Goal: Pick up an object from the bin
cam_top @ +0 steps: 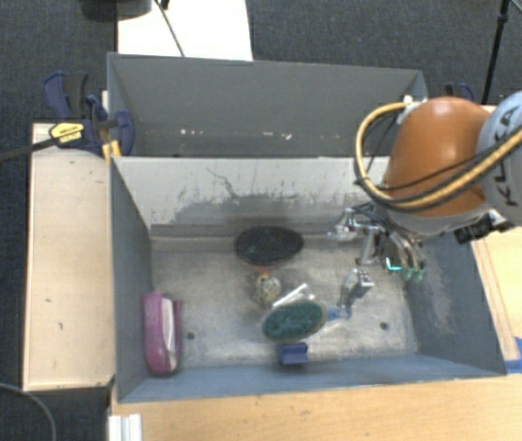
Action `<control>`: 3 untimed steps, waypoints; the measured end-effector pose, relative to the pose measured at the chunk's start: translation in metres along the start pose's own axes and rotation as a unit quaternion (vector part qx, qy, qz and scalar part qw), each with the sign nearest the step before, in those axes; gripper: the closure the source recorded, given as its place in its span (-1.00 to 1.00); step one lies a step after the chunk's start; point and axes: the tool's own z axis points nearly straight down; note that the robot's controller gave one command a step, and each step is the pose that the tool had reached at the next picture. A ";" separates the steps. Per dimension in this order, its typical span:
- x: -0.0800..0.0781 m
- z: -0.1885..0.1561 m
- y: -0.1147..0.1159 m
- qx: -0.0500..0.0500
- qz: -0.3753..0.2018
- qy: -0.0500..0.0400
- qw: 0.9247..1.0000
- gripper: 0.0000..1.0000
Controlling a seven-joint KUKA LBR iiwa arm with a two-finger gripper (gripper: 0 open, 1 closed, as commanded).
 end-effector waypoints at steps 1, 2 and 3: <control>-0.002 0.066 0.054 0.000 -0.069 -0.011 0.998 -1.00; 0.001 0.058 0.125 0.000 -0.218 -0.005 0.976 -1.00; 0.000 0.056 0.178 0.000 -0.397 -0.005 0.918 -1.00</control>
Offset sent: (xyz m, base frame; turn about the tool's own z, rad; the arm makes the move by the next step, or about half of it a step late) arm -0.0039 0.0745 -0.1007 -0.1798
